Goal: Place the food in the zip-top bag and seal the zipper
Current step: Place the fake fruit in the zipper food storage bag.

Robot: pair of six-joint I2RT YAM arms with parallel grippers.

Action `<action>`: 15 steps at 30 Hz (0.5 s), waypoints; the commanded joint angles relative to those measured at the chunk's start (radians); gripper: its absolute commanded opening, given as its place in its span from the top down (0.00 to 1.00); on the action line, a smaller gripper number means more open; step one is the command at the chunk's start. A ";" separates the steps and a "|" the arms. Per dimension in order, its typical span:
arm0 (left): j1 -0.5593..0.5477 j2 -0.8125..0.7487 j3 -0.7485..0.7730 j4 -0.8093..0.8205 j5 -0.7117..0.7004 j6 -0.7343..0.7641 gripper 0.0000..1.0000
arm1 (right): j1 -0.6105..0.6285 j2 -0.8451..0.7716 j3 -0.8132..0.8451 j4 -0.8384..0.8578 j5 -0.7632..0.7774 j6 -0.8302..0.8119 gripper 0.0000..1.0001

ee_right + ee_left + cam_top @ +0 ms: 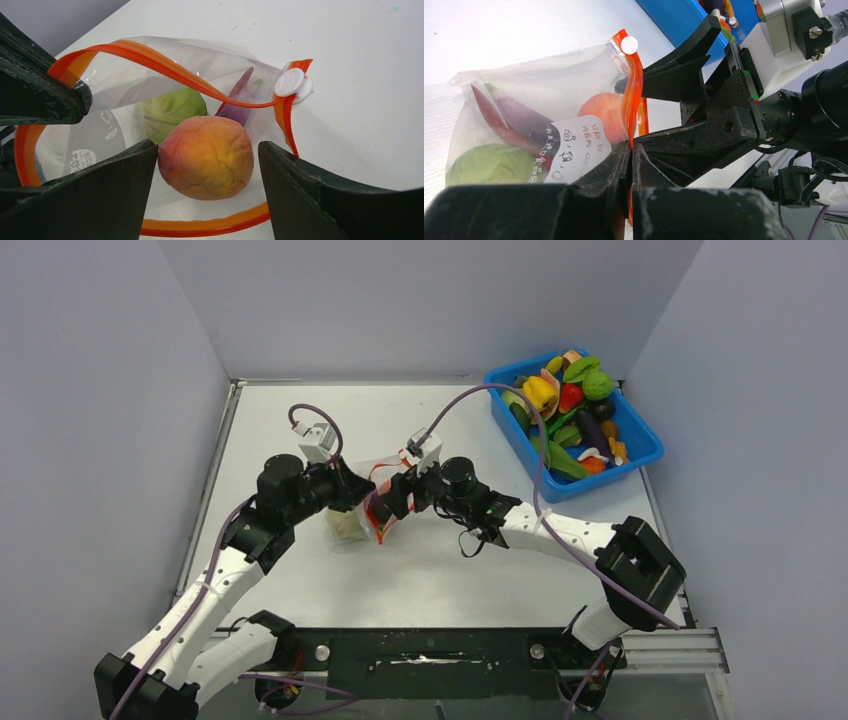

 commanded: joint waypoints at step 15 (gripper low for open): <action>0.005 -0.038 -0.004 0.036 -0.056 0.038 1.00 | -0.005 -0.136 0.051 -0.037 -0.023 0.015 0.19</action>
